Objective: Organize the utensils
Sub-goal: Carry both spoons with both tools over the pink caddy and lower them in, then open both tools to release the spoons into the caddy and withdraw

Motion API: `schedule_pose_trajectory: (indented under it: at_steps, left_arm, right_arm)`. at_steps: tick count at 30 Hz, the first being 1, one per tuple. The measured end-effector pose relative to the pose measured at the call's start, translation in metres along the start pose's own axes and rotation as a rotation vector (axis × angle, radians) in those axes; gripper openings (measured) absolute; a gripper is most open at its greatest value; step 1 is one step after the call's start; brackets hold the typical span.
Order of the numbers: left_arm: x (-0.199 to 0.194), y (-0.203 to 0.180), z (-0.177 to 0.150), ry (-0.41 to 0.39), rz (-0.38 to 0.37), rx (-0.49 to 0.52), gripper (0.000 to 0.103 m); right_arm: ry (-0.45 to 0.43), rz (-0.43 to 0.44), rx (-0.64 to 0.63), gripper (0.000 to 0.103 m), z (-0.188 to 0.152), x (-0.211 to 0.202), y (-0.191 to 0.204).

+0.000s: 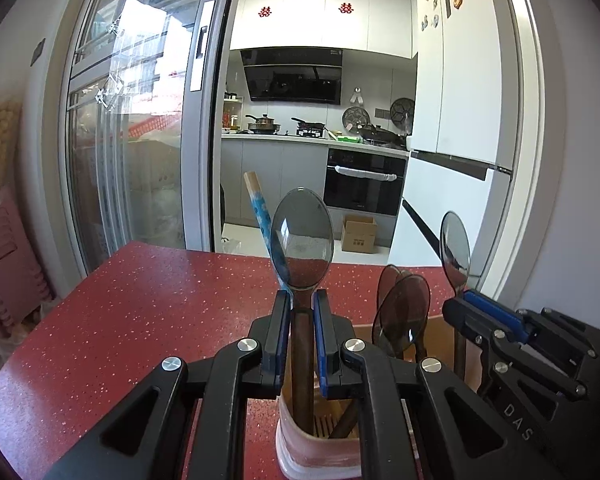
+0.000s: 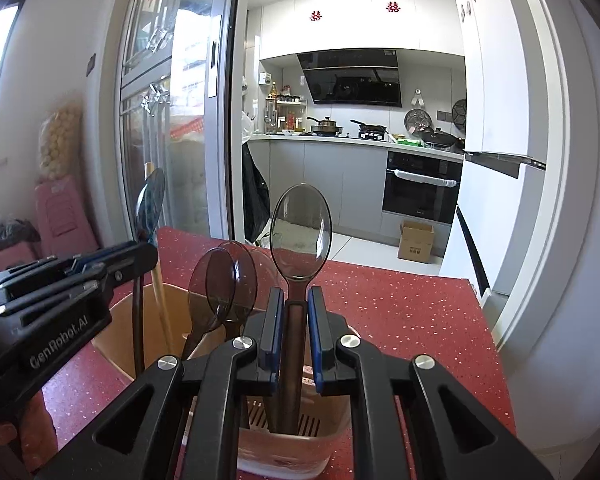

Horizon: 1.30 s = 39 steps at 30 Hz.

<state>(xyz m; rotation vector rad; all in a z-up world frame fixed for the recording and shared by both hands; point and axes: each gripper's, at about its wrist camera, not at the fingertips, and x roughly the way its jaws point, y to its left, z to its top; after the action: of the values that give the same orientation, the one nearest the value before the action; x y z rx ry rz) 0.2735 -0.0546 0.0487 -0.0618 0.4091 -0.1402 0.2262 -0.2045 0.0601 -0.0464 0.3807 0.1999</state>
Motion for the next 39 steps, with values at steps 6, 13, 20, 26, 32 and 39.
schedule_pose_trajectory:
  at_steps: [6,13,20,26,32,39]
  left_arm:
    - [-0.002,0.0,-0.005,0.02,0.014,0.012,0.041]
    - [-0.003,0.0,-0.004,0.037,0.016,0.019,0.041]
    - [-0.001,-0.001,-0.002,0.058,0.019,0.019,0.041]
    - [-0.001,-0.006,0.001,0.065,0.035,0.052,0.041]
    - [-0.002,-0.012,0.0,0.071,0.037,0.097,0.041]
    - [-0.013,-0.019,0.001,0.031,0.077,0.136,0.103]
  right_arm:
    - [-0.003,0.004,-0.022,0.013,0.002,-0.002,0.003]
    - [0.032,0.007,-0.03,0.013,0.002,0.013,0.0]
    - [0.078,0.043,0.04,0.023,0.003,0.006,-0.016]
    - [0.059,0.06,0.094,0.029,0.007,-0.011,-0.024]
    - [0.064,0.071,0.152,0.032,0.006,-0.026,-0.034]
    - [0.072,0.068,0.183,0.033,-0.002,-0.037,-0.041]
